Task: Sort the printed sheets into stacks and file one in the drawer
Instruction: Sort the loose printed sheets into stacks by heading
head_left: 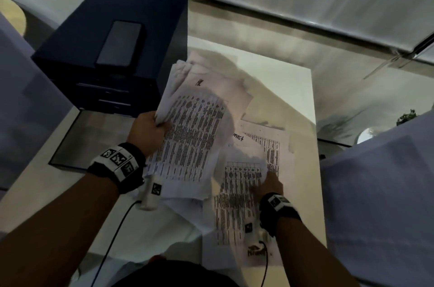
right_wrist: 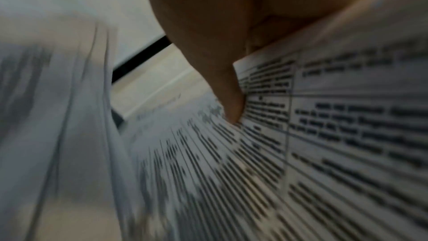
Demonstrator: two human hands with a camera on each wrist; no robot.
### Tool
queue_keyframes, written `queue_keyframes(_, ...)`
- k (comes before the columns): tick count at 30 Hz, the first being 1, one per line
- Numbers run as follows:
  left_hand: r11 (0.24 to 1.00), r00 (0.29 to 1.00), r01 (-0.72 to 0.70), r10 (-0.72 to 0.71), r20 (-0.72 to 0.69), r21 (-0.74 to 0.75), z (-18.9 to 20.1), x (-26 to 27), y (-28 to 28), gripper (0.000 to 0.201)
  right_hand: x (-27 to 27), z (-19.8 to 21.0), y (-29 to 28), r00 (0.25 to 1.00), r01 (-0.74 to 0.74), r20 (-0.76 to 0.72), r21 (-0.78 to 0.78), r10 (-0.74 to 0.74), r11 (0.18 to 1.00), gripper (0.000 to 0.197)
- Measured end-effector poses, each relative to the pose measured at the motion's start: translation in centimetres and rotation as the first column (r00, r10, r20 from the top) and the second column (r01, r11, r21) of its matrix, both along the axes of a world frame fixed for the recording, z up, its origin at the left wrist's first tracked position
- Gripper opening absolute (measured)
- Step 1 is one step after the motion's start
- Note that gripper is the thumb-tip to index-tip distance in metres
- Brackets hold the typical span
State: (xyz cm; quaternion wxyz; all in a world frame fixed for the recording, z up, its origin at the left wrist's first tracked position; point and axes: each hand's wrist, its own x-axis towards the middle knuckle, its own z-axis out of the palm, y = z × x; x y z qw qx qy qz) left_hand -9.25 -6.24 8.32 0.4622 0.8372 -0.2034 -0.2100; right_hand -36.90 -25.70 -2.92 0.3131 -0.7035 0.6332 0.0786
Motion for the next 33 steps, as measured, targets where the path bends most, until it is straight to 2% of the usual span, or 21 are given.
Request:
queue_keyframes(2, 0.999, 1.000, -0.016, 0.017, -0.026, 0.031, -0.5, -0.1, 0.2, 0.010, -0.2, 1.8, -0.7, 1.000, 0.016, 0.017, -0.054, -0.015, 0.998, 0.035)
queue_keyframes(3, 0.999, 0.999, -0.022, 0.024, -0.041, 0.047, -0.9, -0.1, 0.3, 0.015, -0.2, 3.4, -1.1, 1.000, 0.008, 0.027, -0.095, -0.006, 0.995, 0.028)
queue_keyframes(7, 0.993, 0.990, -0.021, 0.037, -0.135, 0.116, -3.0, -1.1, 0.0, 0.023, 0.1, 10.3, -3.8, 0.993, -0.074, 0.066, -0.306, 0.098, 0.949, 0.026)
queue_keyframes(10, 0.984, 0.960, -0.018, 0.066, -0.272, 0.175, -5.0, -2.5, -0.3, 0.035, 0.7, 16.0, -5.7, 0.981, -0.032, 0.159, -0.440, 0.113, 0.897, 0.031)
queue_keyframes(11, 0.983, 0.951, -0.021, 0.076, -0.299, 0.184, -5.8, -2.9, -0.5, 0.044, 0.7, 17.6, -6.2, 0.971, 0.007, 0.216, -0.470, 0.107, 0.883, 0.033)
queue_keyframes(13, 0.983, 0.948, -0.030, 0.085, -0.307, 0.179, -7.2, -3.7, -0.6, 0.074, 0.9, 19.8, -7.0, 0.934, 0.091, 0.344, -0.489, 0.096, 0.868, 0.036)
queue_keyframes(15, 0.981, 0.956, -0.017, 0.072, -0.284, 0.193, -8.2, -4.1, -0.6, 0.093, 1.1, 20.6, -7.4, 0.896, 0.135, 0.435, -0.463, 0.092, 0.876, 0.037)
queue_keyframes(17, 0.979, 0.946, -0.006, 0.071, -0.316, 0.204, -8.9, -4.4, -0.5, 0.097, 1.5, 19.7, -7.1, 0.890, 0.115, 0.449, -0.396, 0.083, 0.911, 0.038)
queue_keyframes(20, 0.994, 0.929, -0.038, 0.072, -0.363, 0.100, -9.6, -4.8, -0.1, 0.070, 2.9, 14.8, -5.6, 0.908, 0.084, 0.419, -0.226, 0.019, 0.971, 0.034)
queue_keyframes(22, 0.995, 0.921, -0.085, 0.099, -0.376, 0.054, -10.0, -4.8, 0.2, 0.063, 4.1, 10.7, -4.2, 0.913, 0.090, 0.406, -0.116, -0.036, 0.989, 0.038)
queue_keyframes(26, 0.998, 0.975, -0.069, 0.067, -0.212, -0.004, -9.8, -4.7, 0.4, 0.075, 5.9, 4.4, -1.3, 0.961, 0.110, 0.255, 0.014, -0.110, 0.994, 0.049)
queue_keyframes(28, 0.998, 0.971, -0.054, 0.059, -0.233, 0.024, -9.4, -4.7, -0.1, 0.072, 6.9, 2.6, 0.3, 0.980, 0.043, 0.191, 0.053, -0.053, 0.998, 0.055)
queue_keyframes(31, 0.986, 0.960, 0.024, 0.024, -0.280, 0.164, -9.4, -5.0, -0.9, 0.076, 8.0, 1.4, 1.9, 0.981, -0.170, 0.101, 0.058, 0.164, 0.984, 0.059)
queue_keyframes(33, 0.973, 0.961, 0.055, 0.009, -0.275, 0.225, -9.4, -5.1, -1.1, 0.064, 7.8, 1.8, 1.3, 0.995, -0.100, -0.015, 0.000, 0.100, 0.995, 0.059)
